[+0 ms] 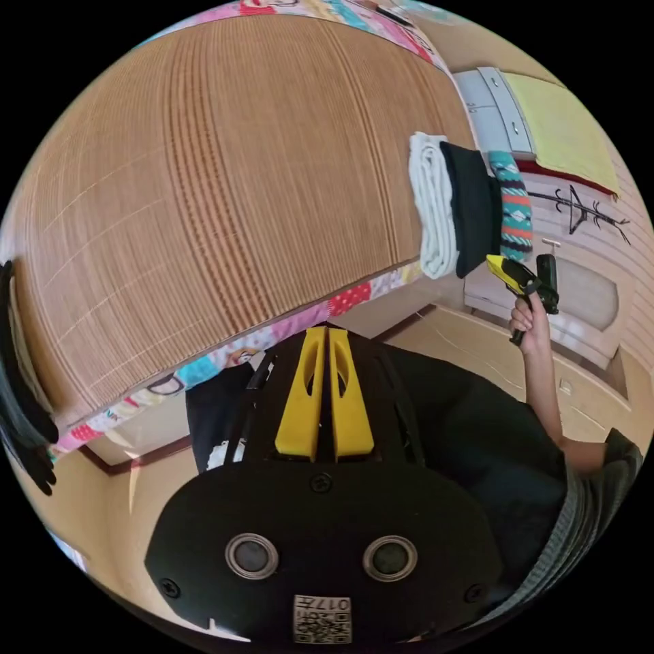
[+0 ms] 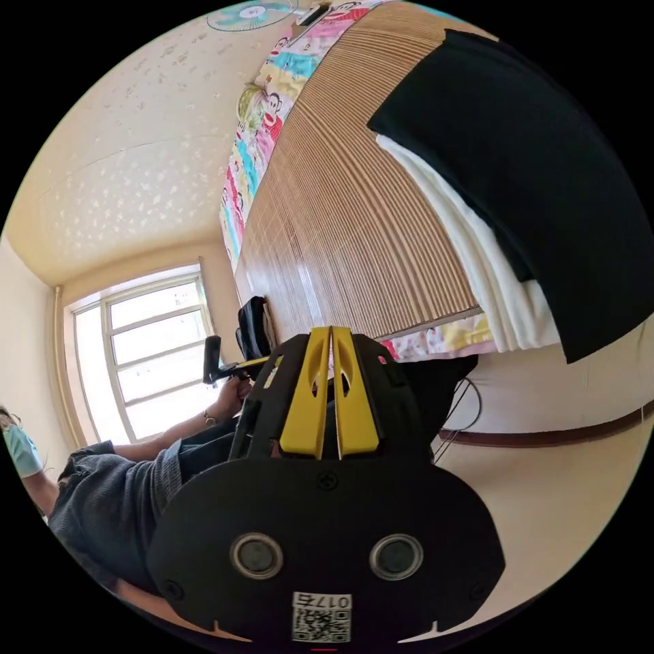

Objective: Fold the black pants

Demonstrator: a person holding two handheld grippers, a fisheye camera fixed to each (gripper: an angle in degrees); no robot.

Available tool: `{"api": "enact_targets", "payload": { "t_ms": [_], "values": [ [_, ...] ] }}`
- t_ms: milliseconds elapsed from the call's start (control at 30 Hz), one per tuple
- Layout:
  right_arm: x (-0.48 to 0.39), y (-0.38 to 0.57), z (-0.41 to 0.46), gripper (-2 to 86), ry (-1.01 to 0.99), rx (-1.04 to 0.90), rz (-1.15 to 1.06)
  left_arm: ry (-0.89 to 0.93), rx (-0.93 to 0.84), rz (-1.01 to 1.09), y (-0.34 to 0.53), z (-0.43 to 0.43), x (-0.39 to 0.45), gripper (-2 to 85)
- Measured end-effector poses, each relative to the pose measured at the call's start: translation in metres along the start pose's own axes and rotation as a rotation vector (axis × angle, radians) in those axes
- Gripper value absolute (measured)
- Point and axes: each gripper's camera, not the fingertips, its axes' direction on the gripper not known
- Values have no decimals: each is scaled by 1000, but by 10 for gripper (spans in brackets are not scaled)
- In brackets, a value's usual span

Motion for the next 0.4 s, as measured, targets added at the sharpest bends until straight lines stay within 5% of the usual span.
{"api": "enact_targets", "payload": {
  "t_ms": [233,400],
  "values": [
    [-199,-35,90,4,389,-32,-501,48,267,-300,101,-76,-105,-8],
    [-343,69,105,6,581,594,-929,32,540,-467,150,-147,-169,1]
  ]
}}
